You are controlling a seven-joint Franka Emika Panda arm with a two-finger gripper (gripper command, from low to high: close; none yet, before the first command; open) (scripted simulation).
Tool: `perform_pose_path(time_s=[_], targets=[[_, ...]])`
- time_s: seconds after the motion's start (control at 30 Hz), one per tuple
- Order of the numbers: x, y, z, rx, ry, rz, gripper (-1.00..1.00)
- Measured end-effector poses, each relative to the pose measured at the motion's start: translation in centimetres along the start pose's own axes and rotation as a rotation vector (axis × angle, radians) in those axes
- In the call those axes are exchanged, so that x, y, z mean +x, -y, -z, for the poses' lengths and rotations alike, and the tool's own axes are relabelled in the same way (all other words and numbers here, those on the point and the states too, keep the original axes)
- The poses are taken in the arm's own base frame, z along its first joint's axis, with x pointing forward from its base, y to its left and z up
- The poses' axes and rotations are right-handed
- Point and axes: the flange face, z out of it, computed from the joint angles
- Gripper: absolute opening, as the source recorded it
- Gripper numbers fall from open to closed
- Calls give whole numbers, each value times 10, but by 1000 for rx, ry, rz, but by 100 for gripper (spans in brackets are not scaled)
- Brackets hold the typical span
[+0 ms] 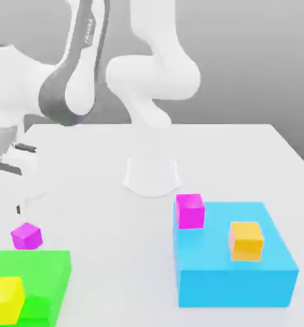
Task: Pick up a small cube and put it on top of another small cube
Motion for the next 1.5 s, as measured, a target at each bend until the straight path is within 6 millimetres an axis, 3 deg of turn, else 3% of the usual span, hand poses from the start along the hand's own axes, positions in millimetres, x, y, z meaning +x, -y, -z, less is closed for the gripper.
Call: perform_pose_path(time_s=[0.07,0.23,0.27,0.5,0.7,0.73,0.8,0.9,1.03,1.13,1.27,1.33,1.4,1.43,1.5], targets=[[-3,-19,-28,-31,24,-16,0],[-5,-27,-82,-42,30,-20,0],[-6,-27,-90,-42,32,-21,-100],[-6,-27,-90,-42,33,-21,-100],[-5,-23,-35,-40,34,-18,-100],[-12,-5,-27,-34,39,9,-100],[-40,47,-11,-20,51,100,-100],[-109,127,14,-6,69,269,-100],[-211,195,53,-1,81,450,-100],[-287,222,84,-7,78,560,-100],[-388,230,115,-20,60,701,-100],[-413,229,102,-25,51,736,-100],[-421,226,76,-26,49,747,-100],[-423,225,68,-25,49,749,100],[-423,225,68,-25,49,749,100]])
